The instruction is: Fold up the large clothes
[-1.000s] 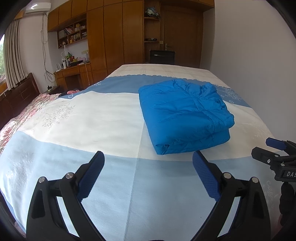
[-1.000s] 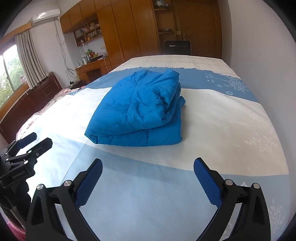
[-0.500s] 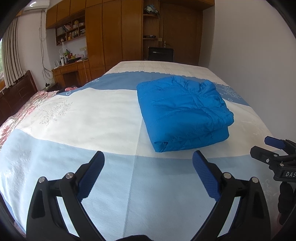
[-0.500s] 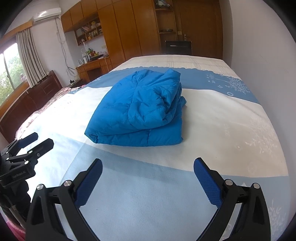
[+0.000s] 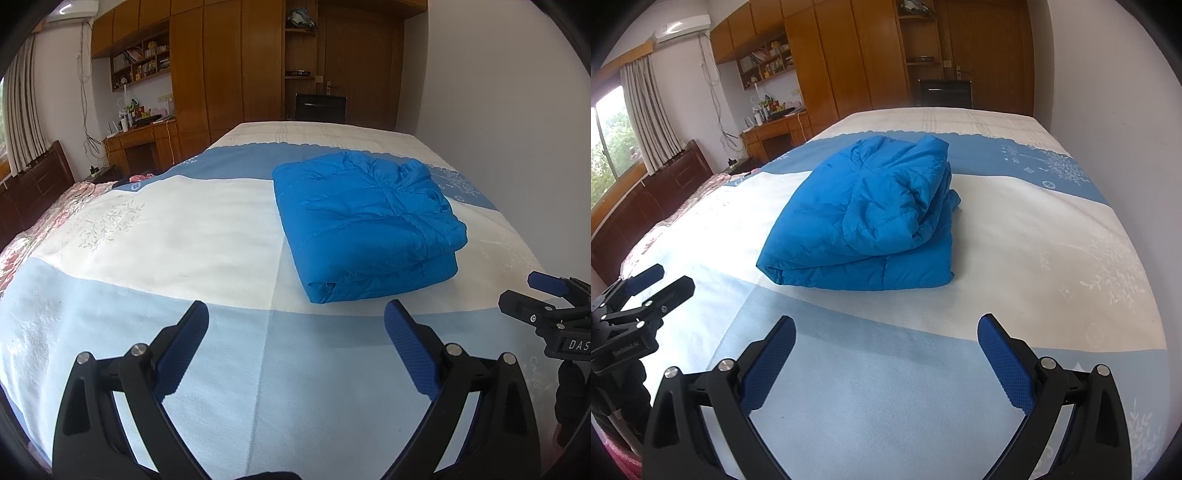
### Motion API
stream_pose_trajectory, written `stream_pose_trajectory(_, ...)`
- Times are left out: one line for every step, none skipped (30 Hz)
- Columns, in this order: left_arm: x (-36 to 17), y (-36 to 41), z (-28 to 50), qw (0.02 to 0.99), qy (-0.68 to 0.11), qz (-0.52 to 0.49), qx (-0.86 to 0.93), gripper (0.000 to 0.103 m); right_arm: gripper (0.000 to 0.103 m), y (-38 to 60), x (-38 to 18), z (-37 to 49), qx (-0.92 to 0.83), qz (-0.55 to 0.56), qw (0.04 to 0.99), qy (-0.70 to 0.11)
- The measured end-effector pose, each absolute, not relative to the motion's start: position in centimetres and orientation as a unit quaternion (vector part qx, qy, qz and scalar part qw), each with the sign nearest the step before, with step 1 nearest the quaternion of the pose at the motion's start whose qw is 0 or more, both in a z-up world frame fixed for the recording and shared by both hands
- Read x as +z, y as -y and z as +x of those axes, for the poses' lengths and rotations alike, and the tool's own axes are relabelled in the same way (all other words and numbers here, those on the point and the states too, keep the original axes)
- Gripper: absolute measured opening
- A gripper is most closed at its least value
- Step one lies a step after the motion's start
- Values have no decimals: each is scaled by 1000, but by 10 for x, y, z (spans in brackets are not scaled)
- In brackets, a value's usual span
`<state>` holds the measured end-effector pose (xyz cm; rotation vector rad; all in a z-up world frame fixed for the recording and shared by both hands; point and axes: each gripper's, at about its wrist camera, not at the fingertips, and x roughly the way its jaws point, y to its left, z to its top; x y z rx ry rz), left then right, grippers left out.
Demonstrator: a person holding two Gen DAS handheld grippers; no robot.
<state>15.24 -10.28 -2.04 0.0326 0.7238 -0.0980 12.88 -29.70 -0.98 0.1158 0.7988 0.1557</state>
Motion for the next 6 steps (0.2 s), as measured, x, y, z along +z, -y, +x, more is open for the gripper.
stream_pose_trajectory(-20, 103, 152, 934, -354, 16, -48, 95, 99, 297, -10, 129, 76, 57, 917, -388)
stream_pose_trajectory(-20, 103, 153, 934, -355, 17, -48, 95, 99, 298, -10, 130, 75, 58, 917, -388)
stream_pose_trajectory(-21, 103, 153, 933, -355, 16, -47, 95, 99, 298, -10, 130, 75, 58, 917, -388)
stream_pose_trajectory(-21, 103, 153, 933, -356, 16, -48, 95, 99, 298, -10, 130, 75, 58, 917, -388)
stream_pose_trajectory(-21, 103, 153, 933, -357, 16, -48, 95, 99, 298, -10, 130, 75, 57, 917, -388)
stream_pose_trajectory(-21, 103, 153, 933, -357, 16, -48, 95, 99, 298, -10, 130, 75, 58, 917, -389)
